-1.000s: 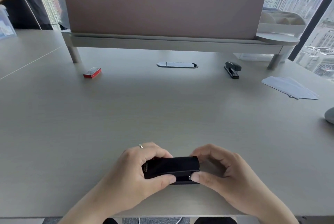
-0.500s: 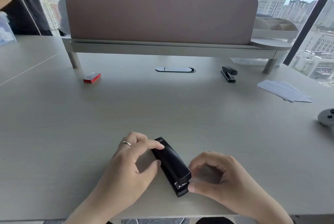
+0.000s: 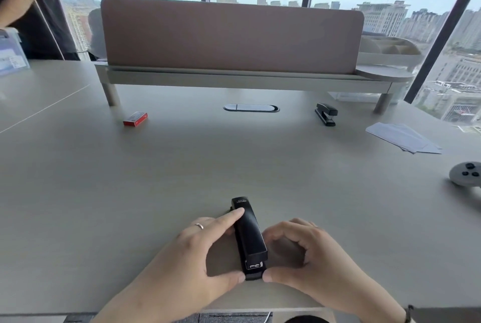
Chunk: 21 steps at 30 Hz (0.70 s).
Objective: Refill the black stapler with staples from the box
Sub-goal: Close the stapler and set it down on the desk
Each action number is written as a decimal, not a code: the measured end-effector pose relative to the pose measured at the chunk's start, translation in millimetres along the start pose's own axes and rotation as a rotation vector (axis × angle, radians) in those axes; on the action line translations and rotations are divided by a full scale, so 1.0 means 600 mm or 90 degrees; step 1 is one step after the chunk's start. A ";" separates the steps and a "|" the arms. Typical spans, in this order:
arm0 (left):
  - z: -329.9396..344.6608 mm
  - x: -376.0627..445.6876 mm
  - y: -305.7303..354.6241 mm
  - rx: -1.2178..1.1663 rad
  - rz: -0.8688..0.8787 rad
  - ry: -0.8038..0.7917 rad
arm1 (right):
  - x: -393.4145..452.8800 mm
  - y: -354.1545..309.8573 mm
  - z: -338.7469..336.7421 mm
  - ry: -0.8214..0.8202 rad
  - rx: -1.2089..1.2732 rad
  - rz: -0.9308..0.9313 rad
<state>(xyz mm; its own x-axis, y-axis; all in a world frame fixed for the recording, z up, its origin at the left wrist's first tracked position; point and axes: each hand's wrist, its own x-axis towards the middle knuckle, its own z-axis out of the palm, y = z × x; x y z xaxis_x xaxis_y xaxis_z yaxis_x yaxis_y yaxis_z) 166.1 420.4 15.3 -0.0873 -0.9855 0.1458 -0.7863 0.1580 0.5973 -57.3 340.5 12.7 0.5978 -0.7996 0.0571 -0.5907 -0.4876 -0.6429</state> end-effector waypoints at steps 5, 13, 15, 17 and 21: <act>0.012 0.028 -0.006 -0.003 0.010 -0.001 | 0.004 0.009 -0.001 0.024 -0.002 0.022; 0.042 0.125 0.010 -0.057 0.028 -0.033 | 0.041 0.052 -0.051 0.050 -0.054 0.061; 0.055 0.160 0.015 -0.068 0.021 -0.041 | 0.059 0.071 -0.070 0.061 -0.058 0.078; 0.066 0.200 0.020 -0.067 0.029 -0.037 | 0.080 0.095 -0.088 0.078 -0.051 0.096; 0.090 0.290 0.027 -0.075 0.045 -0.025 | 0.127 0.151 -0.121 0.122 -0.033 0.112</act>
<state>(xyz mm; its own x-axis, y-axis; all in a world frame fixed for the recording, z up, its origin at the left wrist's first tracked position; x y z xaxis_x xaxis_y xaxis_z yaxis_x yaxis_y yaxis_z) 105.4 248.2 7.5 -0.1657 -0.9728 0.1621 -0.7001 0.2318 0.6754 -104.5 209.9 14.0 0.3725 -0.9232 0.0946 -0.7070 -0.3483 -0.6155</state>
